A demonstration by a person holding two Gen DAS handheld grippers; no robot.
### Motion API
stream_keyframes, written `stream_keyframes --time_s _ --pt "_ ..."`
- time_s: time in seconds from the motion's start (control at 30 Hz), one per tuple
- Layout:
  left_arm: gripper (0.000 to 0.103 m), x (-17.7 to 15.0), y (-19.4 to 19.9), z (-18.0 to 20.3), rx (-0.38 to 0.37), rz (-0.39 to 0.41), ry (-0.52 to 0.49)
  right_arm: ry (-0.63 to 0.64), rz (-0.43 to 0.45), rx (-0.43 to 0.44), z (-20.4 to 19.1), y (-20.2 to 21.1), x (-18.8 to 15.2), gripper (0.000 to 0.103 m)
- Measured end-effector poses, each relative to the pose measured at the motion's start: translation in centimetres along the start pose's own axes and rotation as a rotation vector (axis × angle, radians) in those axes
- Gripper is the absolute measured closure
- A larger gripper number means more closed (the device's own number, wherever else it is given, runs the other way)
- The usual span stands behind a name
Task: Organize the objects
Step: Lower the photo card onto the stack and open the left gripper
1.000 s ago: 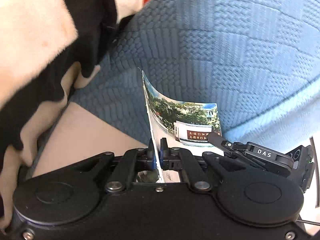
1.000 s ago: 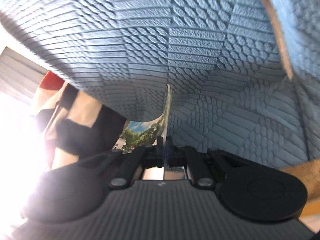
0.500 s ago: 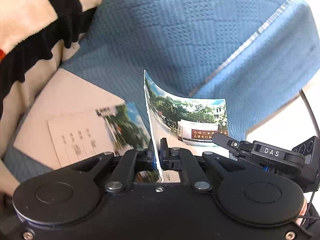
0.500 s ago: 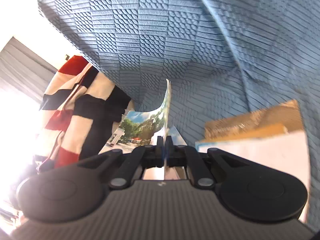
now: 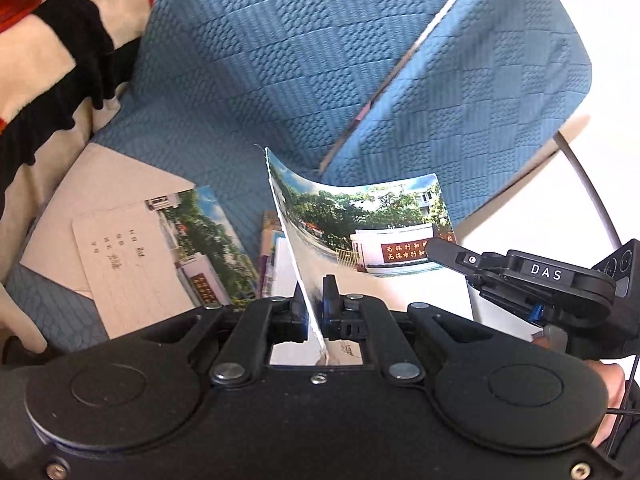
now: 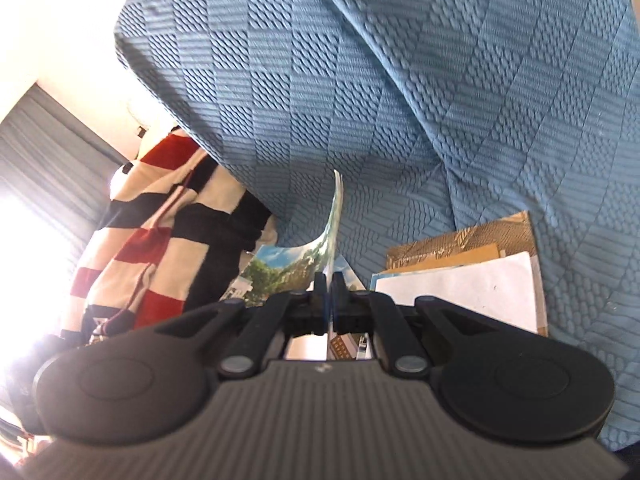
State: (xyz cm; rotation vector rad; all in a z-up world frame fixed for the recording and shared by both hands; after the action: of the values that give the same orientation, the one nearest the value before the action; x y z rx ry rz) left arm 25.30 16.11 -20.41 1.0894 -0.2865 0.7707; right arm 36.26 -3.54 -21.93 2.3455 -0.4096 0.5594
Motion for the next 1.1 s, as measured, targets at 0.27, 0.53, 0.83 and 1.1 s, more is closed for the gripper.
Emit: stream_keyframes --time_s 0.27,0.53,0.83,1.1 --pt "0.097 0.2 -0.5 2.3 -0.012 -0.013 -0.03 0.011 0.026 -0.013 0.7 2.7 0.8 0.099" --pt "0.097 -1.1 -3.6 2.7 -0.005 -0.051 -0.037 0.001 0.022 -0.041 3.3 2.3 0.5 0.099" --pt "0.096 -3.5 -7.5 2.3 0.013 -0.102 -0.062 -0.014 0.003 -0.071 6.8 0.6 -1.0 0.099" --pt "0.096 -5.1 -9.7 0.9 0.024 -0.142 -0.057 -0.029 -0.035 -0.087 9.2 -0.8 -2.7 0.099"
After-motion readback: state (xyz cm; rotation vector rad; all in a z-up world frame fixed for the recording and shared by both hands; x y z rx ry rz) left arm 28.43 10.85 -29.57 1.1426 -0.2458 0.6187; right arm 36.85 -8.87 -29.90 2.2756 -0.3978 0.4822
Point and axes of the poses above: each gripper's, at about its wrist camera, not at the fingertips, and y roughly against the way its jaws point, z to its right, x to its top, the point moved 5 cm from there along -y, roughly the way its jaws point, and after that the axes turned 2 degrees about -y, right-handed, at the moved point
